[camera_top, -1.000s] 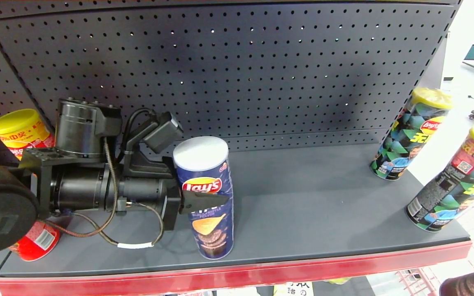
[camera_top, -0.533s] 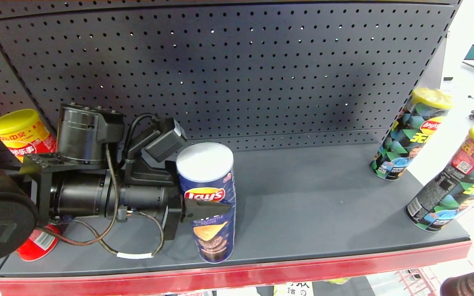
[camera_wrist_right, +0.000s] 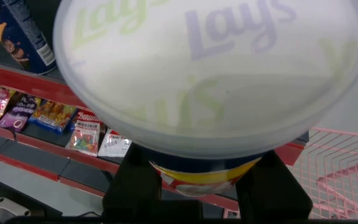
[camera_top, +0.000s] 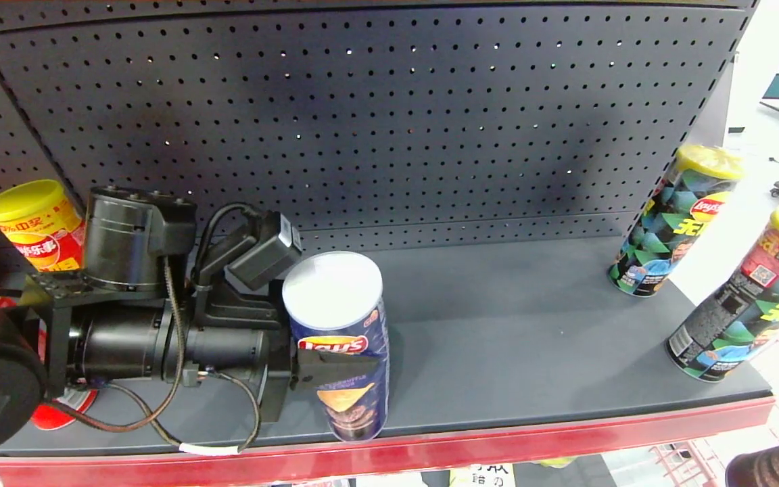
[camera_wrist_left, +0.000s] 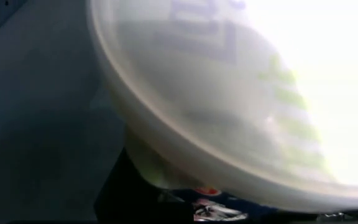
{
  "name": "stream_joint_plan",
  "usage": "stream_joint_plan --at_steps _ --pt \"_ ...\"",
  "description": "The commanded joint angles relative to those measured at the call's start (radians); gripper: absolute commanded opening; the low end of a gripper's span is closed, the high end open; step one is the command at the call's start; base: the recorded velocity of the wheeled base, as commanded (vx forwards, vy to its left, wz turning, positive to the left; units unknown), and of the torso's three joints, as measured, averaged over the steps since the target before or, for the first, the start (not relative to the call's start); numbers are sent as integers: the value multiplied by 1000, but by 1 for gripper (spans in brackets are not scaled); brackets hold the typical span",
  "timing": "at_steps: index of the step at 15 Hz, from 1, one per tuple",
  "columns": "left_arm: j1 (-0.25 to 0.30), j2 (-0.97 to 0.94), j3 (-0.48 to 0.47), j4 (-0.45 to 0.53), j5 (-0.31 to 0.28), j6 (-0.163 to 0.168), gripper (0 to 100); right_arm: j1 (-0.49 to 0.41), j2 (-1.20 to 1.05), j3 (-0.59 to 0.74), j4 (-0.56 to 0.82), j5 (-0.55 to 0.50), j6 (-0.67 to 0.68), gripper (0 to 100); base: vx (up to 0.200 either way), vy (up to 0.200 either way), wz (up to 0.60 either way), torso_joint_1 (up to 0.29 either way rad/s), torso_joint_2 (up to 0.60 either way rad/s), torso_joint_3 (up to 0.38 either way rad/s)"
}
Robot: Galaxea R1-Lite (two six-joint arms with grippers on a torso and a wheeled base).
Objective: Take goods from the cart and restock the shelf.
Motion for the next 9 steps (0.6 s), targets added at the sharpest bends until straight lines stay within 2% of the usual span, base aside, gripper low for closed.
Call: stream_joint_plan --at_steps 1,2,6,9 --pt "0 -6 15 8 1 9 0 0 0 -2 0 1 -1 0 0 0 0 0 0 0" --pt "0 -6 13 9 1 9 100 0 0 -2 0 1 -1 0 0 0 0 0 0 0" --pt "0 -77 44 13 8 3 100 17 26 -24 2 4 -2 0 0 0 0 0 0 0" --pt "17 -175 111 17 11 -5 100 100 136 -99 0 2 -4 0 0 0 0 0 0 0"
